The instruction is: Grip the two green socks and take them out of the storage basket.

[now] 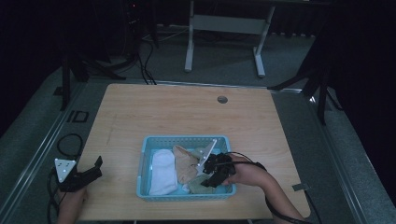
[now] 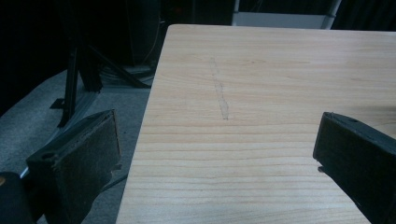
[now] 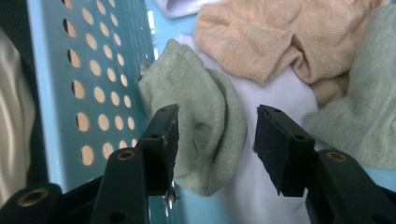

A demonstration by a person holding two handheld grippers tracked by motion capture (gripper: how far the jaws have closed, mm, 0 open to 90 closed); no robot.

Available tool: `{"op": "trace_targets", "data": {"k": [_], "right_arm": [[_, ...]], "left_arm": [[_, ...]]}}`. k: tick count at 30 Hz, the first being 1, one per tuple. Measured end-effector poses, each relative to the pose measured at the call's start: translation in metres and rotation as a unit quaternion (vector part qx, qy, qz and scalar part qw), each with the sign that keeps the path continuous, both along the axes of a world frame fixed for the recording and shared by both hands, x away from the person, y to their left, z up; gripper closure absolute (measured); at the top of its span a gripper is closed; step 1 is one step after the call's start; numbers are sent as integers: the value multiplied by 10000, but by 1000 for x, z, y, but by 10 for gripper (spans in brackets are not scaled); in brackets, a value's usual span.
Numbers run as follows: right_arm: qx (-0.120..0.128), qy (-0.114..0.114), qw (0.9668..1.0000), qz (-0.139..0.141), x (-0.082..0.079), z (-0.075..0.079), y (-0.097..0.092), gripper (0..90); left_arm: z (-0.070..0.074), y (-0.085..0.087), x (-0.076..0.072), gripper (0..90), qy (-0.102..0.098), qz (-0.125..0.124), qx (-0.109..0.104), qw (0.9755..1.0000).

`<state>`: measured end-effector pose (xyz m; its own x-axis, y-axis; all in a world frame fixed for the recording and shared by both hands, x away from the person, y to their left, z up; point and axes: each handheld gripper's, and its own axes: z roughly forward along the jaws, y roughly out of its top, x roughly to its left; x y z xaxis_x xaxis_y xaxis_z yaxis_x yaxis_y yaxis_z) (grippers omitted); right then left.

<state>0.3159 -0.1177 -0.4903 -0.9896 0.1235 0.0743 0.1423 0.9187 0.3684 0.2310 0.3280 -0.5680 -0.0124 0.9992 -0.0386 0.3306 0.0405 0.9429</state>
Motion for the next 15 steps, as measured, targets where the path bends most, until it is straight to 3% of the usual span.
{"op": "trace_targets", "data": {"k": [4,10,15], "right_arm": [[-149,26,9998,96,-2,-4,3,626],[-209,-228,9992,239,-5,-2,3,765],[-166,-287,9988,353,-9,3,3,818]], "left_arm": [[0,0,0,4,12,4,0,10000],[0,0,0,4,11,3,4,10000],[0,0,0,4,12,7,2,10000]]}}
